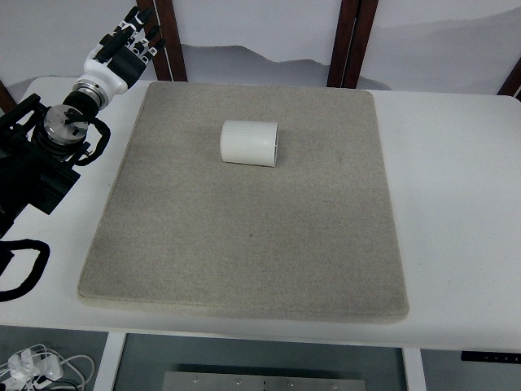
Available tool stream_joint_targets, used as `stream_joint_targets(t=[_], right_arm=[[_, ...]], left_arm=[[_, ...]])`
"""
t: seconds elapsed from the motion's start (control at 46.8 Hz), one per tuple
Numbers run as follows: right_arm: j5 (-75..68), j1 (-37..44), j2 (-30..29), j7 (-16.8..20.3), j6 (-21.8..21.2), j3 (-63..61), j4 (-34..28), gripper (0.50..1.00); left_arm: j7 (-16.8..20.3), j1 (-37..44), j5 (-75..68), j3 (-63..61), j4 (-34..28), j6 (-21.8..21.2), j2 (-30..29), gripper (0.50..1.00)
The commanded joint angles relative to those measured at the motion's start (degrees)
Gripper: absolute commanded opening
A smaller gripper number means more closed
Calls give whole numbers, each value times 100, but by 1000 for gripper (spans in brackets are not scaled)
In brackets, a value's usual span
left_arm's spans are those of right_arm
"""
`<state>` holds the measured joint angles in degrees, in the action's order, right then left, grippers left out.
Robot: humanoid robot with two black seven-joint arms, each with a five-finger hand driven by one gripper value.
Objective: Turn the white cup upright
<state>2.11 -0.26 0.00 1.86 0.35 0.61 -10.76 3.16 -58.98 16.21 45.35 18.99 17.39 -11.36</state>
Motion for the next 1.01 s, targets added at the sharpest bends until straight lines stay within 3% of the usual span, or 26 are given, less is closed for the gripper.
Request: stream_joint_targets(t=[0.0,0.663,0.984], right_arm=[[0,0,0,-1,0,0,-5,952],[0,0,0,-1,0,0,-5,952],[0,0,0,-1,0,0,4,952]], left_arm=[[0,0,5,0,0,1,3,996],[0,0,-4,-26,-9,45,-15,996],[79,-105,-513,-35,-9,687,-24,996]])
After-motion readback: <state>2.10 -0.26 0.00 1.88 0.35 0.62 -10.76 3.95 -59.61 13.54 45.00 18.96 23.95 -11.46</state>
